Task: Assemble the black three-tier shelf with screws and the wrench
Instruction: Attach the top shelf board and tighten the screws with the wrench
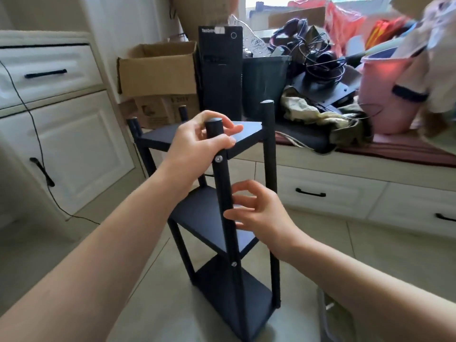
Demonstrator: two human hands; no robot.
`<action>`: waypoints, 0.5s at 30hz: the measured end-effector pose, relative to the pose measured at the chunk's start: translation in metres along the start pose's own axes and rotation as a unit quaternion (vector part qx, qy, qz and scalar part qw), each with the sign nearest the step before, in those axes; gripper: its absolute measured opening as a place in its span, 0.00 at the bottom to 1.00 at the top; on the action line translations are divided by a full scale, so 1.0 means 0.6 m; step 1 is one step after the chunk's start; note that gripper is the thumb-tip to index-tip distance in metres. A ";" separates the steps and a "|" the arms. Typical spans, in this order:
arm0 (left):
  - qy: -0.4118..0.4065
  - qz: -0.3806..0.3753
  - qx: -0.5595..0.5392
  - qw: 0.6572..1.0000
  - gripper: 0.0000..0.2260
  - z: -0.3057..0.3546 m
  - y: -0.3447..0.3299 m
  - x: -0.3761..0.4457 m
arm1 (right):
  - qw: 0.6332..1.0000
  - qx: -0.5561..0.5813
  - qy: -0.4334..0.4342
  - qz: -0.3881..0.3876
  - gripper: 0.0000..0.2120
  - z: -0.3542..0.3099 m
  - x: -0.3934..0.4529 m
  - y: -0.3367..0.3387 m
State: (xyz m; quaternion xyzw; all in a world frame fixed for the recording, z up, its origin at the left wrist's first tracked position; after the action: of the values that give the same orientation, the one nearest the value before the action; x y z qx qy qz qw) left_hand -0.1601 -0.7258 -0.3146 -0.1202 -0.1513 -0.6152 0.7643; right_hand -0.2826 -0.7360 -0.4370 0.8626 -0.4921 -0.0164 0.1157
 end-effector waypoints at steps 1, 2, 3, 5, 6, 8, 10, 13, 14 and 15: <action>-0.008 -0.008 0.002 1.000 0.09 -0.001 -0.008 -0.006 | 1.000 0.002 -0.004 0.005 0.16 0.005 -0.007 0.002; -0.016 -0.016 0.006 1.000 0.09 -0.001 -0.016 -0.013 | 1.000 0.009 -0.007 0.012 0.16 0.010 -0.014 0.004; -0.026 -0.023 0.010 0.999 0.08 -0.001 -0.023 -0.020 | 1.000 0.014 -0.010 0.018 0.16 0.014 -0.020 0.006; -0.042 -0.035 0.005 0.999 0.07 -0.001 -0.035 -0.034 | 0.999 0.012 -0.016 0.028 0.16 0.022 -0.032 0.010; -0.048 -0.041 0.001 0.998 0.07 -0.001 -0.039 -0.040 | 0.999 0.008 -0.019 0.028 0.16 0.024 -0.037 0.011; -0.057 -0.052 0.000 0.997 0.06 0.000 -0.045 -0.053 | 0.999 -0.002 -0.023 0.025 0.15 0.026 -0.044 0.011; -0.062 -0.062 -0.001 0.996 0.07 0.000 -0.046 -0.062 | 0.999 -0.016 -0.040 0.007 0.14 0.028 -0.046 0.007; -0.067 -0.078 0.004 0.995 0.08 0.000 -0.038 -0.081 | 0.989 -0.103 -0.071 -0.074 0.10 0.033 -0.048 -0.002; -0.066 -0.085 0.008 0.994 0.09 -0.002 -0.036 -0.087 | 0.981 -0.159 -0.070 -0.082 0.07 0.032 -0.046 0.008; -0.066 -0.092 0.016 0.994 0.09 -0.004 -0.033 -0.093 | 0.972 -0.217 -0.066 -0.069 0.04 0.028 -0.042 0.026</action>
State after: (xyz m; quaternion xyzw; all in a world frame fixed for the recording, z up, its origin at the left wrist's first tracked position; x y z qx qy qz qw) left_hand -0.1903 -0.6805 -0.3379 -0.1338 -0.2213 -0.6710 0.6949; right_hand -0.3111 -0.7249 -0.4521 0.8459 -0.4229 -0.1873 0.2657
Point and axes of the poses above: each hand's wrist, its own x-axis towards the middle knuckle, its own y-axis out of the back of the hand, z = x × y, the point moved 10 cm from there along x, towards the middle knuckle, and after that the axes turned 10 degrees about -x, right-handed, at the moved point
